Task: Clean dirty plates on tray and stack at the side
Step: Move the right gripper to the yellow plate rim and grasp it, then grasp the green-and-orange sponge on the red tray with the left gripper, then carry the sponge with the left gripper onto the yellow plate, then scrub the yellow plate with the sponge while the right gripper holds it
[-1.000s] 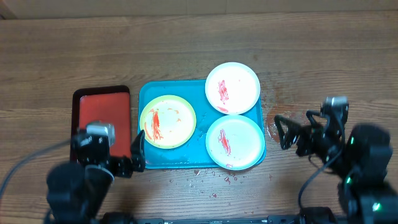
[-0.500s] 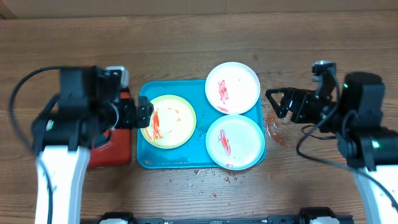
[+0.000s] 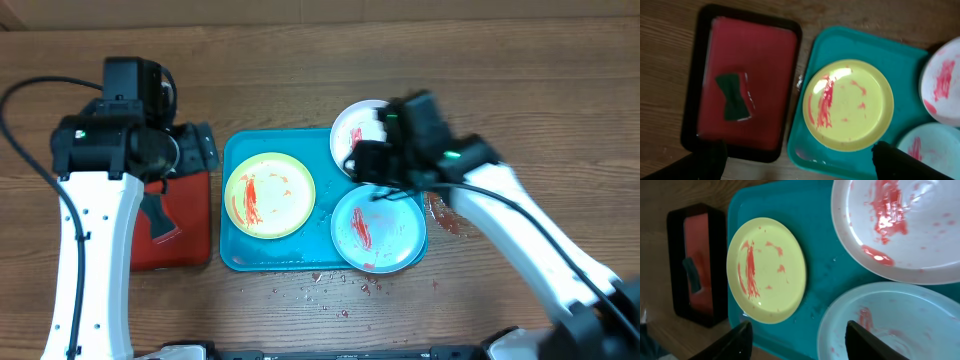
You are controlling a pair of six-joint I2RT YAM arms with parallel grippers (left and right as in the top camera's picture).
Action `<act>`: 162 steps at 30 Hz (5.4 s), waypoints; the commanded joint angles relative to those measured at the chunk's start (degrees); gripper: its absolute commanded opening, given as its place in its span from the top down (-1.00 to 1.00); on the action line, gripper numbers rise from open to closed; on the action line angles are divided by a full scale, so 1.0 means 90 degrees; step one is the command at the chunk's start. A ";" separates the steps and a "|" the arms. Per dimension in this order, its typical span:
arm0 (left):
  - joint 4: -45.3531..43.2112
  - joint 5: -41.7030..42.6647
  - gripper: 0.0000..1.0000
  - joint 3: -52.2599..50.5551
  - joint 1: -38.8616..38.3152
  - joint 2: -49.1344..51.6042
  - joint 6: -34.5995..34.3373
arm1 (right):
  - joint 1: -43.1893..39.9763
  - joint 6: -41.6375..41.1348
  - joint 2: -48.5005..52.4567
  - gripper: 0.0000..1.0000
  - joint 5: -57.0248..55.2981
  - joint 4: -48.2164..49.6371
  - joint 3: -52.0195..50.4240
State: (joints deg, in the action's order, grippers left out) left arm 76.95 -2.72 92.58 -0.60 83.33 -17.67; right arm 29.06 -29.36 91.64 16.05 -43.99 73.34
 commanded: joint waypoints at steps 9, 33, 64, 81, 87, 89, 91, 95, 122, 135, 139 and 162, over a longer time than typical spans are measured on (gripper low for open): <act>0.0114 -0.0750 -1.00 0.0141 0.0036 0.0087 -0.0342 | 0.1209 -0.0253 0.1916 0.34 -0.1399 0.1372 0.0376; 0.0612 -0.0763 -0.50 -0.0146 0.0767 0.1506 -0.0347 | 0.1411 -0.1268 0.3019 0.89 -0.1751 0.1666 0.0369; -0.3711 -0.1576 0.15 -0.3776 0.1447 0.1564 0.0449 | 0.1411 -0.1239 0.3019 0.88 -0.1705 0.1581 0.0369; -0.4634 -0.1542 0.92 -0.4833 0.1445 0.1564 0.0080 | 0.1411 -0.1241 0.3019 0.88 -0.1705 0.1569 0.0369; -0.4760 -0.0809 0.92 -0.4784 0.1445 0.1562 0.0223 | 0.1411 -0.1241 0.3019 0.88 -0.1649 0.1564 0.0372; -0.4692 -0.0359 0.92 -0.4614 0.1440 0.1557 0.0563 | 0.1411 -0.1241 0.3016 0.93 -0.1627 0.1528 0.0372; -0.4444 0.0148 0.92 -0.4252 0.1438 0.1554 0.0908 | 0.1411 -0.1239 0.3011 0.93 -0.1549 0.1501 0.0372; -0.3626 0.0991 0.92 -0.3215 0.1433 0.1552 0.1445 | 0.1394 -0.1236 0.3011 0.93 -0.1387 0.1496 0.0372; -0.3113 0.0044 0.91 -0.2246 -0.0821 0.2999 0.1615 | 0.0809 -0.0920 0.3011 0.92 -0.0323 0.1071 0.0359; -0.2302 0.3942 0.92 -0.2227 -0.1326 0.3169 0.3604 | 0.0809 -0.0906 0.3011 0.93 -0.0345 0.1141 0.0359; -0.2679 0.3638 0.91 -0.2227 -0.1353 0.3169 0.3113 | 0.0809 -0.0903 0.3011 0.92 -0.0345 0.1139 0.0359; -0.2176 -0.1129 0.92 -0.2227 -0.1355 0.3169 0.0316 | 0.0811 -0.0928 0.3011 0.92 -0.0367 0.1139 0.0352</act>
State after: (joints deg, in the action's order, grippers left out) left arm 55.00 -9.54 73.73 -13.04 111.13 -16.99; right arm 36.58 -37.28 117.19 13.63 -33.23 76.49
